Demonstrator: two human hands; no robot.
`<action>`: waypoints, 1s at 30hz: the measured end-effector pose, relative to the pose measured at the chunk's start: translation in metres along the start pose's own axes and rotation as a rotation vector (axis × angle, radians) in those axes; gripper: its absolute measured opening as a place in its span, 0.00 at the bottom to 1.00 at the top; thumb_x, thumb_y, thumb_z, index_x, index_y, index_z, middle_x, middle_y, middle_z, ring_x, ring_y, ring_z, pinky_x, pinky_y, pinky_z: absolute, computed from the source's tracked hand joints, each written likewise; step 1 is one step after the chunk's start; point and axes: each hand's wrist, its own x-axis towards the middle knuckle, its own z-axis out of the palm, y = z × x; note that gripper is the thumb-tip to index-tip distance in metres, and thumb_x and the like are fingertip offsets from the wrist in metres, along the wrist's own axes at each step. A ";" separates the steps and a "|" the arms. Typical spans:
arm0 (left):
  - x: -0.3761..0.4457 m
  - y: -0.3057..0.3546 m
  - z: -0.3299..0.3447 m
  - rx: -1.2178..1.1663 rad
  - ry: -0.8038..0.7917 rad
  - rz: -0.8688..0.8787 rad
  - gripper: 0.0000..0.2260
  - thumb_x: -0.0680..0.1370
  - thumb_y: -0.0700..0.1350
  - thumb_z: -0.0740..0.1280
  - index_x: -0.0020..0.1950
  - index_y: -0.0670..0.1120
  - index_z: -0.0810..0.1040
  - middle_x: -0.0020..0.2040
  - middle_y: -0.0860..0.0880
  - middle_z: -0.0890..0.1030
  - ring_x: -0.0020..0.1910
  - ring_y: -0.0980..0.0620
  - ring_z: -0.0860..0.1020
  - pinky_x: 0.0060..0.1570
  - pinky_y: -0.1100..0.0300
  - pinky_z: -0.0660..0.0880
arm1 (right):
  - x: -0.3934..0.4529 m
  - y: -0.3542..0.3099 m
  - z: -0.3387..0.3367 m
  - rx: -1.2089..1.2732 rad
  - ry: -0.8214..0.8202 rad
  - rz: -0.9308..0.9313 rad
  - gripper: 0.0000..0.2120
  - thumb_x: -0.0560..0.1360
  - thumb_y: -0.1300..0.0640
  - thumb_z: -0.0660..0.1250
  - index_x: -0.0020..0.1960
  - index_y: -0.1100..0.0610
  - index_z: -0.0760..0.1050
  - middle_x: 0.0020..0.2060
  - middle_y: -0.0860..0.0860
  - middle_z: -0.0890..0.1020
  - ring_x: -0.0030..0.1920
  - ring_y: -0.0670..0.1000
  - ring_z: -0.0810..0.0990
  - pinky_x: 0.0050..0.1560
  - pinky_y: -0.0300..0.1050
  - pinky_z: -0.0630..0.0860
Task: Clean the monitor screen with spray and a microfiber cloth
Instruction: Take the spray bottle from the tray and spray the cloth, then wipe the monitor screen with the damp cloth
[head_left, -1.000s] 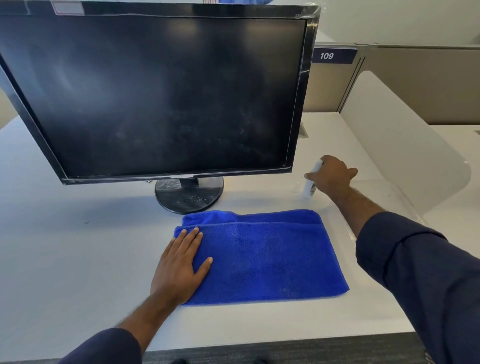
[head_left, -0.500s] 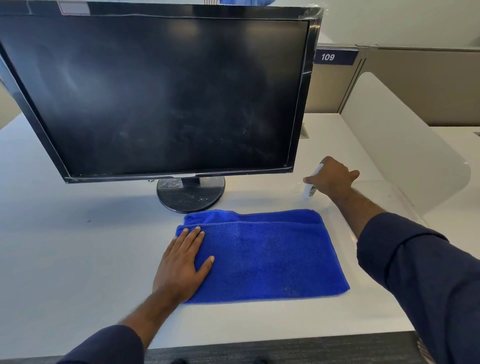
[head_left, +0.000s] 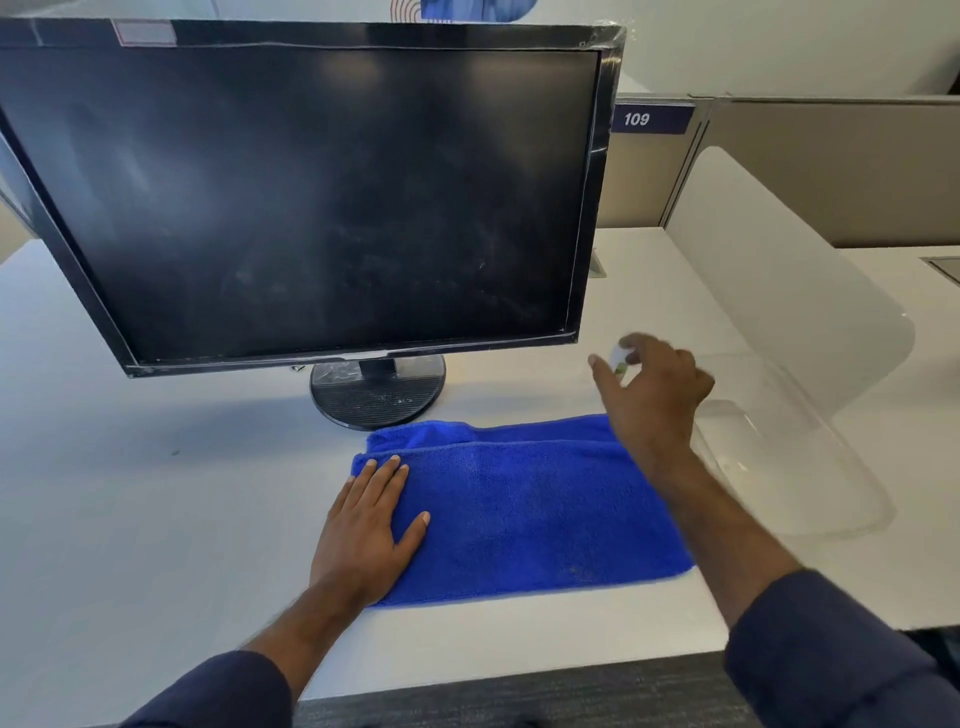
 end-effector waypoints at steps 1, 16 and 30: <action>0.000 0.000 0.000 0.004 -0.007 0.000 0.35 0.78 0.70 0.43 0.81 0.55 0.52 0.81 0.56 0.54 0.80 0.55 0.49 0.77 0.57 0.44 | -0.018 0.000 -0.002 0.034 -0.051 0.011 0.16 0.74 0.44 0.71 0.56 0.52 0.78 0.44 0.47 0.81 0.49 0.51 0.75 0.51 0.47 0.58; 0.085 0.075 -0.043 -0.154 -0.109 0.354 0.29 0.76 0.61 0.68 0.73 0.49 0.70 0.71 0.51 0.72 0.69 0.50 0.70 0.70 0.55 0.66 | -0.173 0.003 -0.031 0.422 -0.462 0.732 0.13 0.75 0.52 0.72 0.36 0.59 0.80 0.30 0.54 0.81 0.30 0.46 0.79 0.34 0.45 0.77; 0.117 0.091 -0.031 0.030 -0.370 0.115 0.23 0.75 0.60 0.71 0.65 0.50 0.73 0.59 0.49 0.78 0.55 0.47 0.77 0.53 0.51 0.74 | -0.193 -0.040 -0.016 0.793 -0.574 1.477 0.12 0.73 0.58 0.74 0.51 0.65 0.78 0.39 0.60 0.85 0.33 0.55 0.86 0.29 0.42 0.71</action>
